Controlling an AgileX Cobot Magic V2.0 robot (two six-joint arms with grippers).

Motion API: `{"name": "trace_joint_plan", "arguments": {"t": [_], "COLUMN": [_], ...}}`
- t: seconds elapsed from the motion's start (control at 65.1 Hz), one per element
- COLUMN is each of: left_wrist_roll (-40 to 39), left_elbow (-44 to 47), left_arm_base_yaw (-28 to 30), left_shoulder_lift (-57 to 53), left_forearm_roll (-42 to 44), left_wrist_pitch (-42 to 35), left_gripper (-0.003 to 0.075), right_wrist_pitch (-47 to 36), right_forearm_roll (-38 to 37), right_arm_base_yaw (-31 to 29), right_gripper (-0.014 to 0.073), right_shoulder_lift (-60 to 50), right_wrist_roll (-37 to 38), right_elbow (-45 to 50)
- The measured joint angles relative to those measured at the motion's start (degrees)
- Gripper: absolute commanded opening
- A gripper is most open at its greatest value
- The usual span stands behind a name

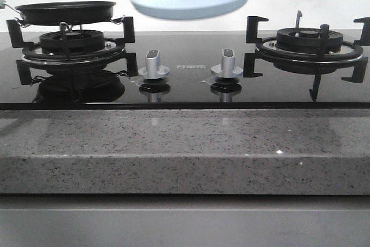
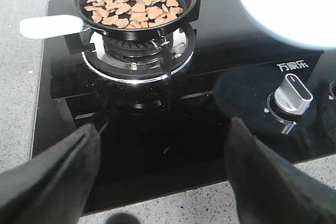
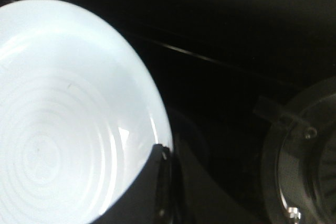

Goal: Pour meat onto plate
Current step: 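Lift the plate with the right gripper and move it toward the pan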

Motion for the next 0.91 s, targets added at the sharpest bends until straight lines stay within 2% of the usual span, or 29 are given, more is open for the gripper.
{"name": "trace_joint_plan", "arguments": {"t": [0.23, 0.445, 0.63, 0.783, 0.906], "left_wrist_roll": [0.0, 0.0, 0.0, 0.0, 0.0], "left_elbow": [0.0, 0.0, 0.0, 0.0, 0.0], "left_arm_base_yaw": [0.0, 0.0, 0.0, 0.0, 0.3], "left_shoulder_lift": [0.0, 0.0, 0.0, 0.0, 0.0], "left_forearm_roll": [0.0, 0.0, 0.0, 0.0, 0.0], "left_wrist_pitch": [0.0, 0.0, 0.0, 0.0, 0.0], "left_gripper": [0.0491, 0.0491, 0.0491, 0.0495, 0.0558], "right_wrist_pitch": [-7.2, -12.5, -15.2, -16.1, -16.4], "right_forearm_roll": [1.3, 1.9, 1.9, 1.9, 1.9], "right_arm_base_yaw": [3.9, 6.2, 6.2, 6.2, 6.2], "right_gripper": [-0.0069, -0.0069, -0.0069, -0.0069, -0.0069], "right_shoulder_lift": [-13.2, -20.4, -21.0, -21.0, -21.0], "right_wrist_roll": [-1.1, -1.7, -2.0, -2.0, -2.1], "right_elbow": [19.7, 33.0, 38.5, 39.3, 39.3]}}
